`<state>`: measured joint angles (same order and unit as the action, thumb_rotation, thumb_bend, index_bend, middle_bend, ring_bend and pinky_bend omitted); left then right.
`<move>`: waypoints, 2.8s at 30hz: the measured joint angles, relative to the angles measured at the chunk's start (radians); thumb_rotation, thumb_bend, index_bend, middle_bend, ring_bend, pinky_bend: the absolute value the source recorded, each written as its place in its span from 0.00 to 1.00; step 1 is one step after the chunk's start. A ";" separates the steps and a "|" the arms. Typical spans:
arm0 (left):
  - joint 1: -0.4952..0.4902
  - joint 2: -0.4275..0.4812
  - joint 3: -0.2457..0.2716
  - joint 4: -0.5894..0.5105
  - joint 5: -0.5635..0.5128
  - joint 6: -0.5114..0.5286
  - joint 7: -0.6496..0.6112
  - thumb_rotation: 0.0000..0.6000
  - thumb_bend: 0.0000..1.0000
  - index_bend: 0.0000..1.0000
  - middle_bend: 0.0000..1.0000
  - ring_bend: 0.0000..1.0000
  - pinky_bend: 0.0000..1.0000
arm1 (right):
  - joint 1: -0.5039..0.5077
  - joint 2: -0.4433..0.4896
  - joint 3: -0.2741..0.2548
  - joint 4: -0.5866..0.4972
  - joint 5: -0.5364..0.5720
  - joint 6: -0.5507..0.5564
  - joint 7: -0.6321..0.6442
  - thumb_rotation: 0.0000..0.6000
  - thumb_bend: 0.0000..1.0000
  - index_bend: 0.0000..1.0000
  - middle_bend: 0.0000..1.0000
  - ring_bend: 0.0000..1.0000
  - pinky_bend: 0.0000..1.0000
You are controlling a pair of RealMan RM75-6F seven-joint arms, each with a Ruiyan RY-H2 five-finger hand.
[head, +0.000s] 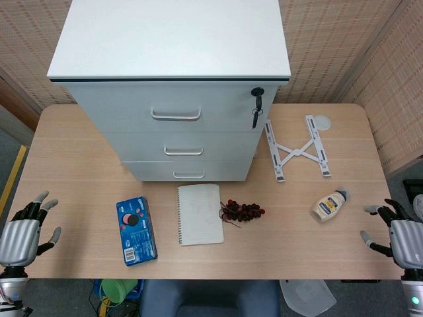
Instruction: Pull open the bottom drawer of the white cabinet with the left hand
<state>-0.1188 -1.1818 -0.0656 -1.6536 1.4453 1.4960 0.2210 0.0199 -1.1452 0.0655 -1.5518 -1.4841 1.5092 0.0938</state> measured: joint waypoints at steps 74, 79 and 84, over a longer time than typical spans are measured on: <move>-0.669 -0.392 -0.174 0.216 -0.233 -0.635 -0.070 1.00 0.67 0.17 0.94 0.98 1.00 | 0.025 0.066 0.026 -0.003 0.011 -0.003 0.052 1.00 0.20 0.31 0.39 0.33 0.44; -0.669 -0.385 -0.162 0.203 -0.231 -0.626 -0.068 1.00 0.67 0.18 0.94 0.98 1.00 | 0.025 0.064 0.026 0.002 0.012 -0.004 0.054 1.00 0.20 0.31 0.39 0.33 0.44; -0.665 -0.368 -0.142 0.174 -0.230 -0.620 -0.058 1.00 0.67 0.19 0.94 0.98 1.00 | 0.028 0.063 0.026 0.001 0.009 -0.007 0.053 1.00 0.20 0.31 0.39 0.33 0.44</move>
<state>-0.7833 -1.5495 -0.2075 -1.4794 1.2155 0.8758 0.1632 0.0478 -1.0820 0.0911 -1.5504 -1.4748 1.5017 0.1467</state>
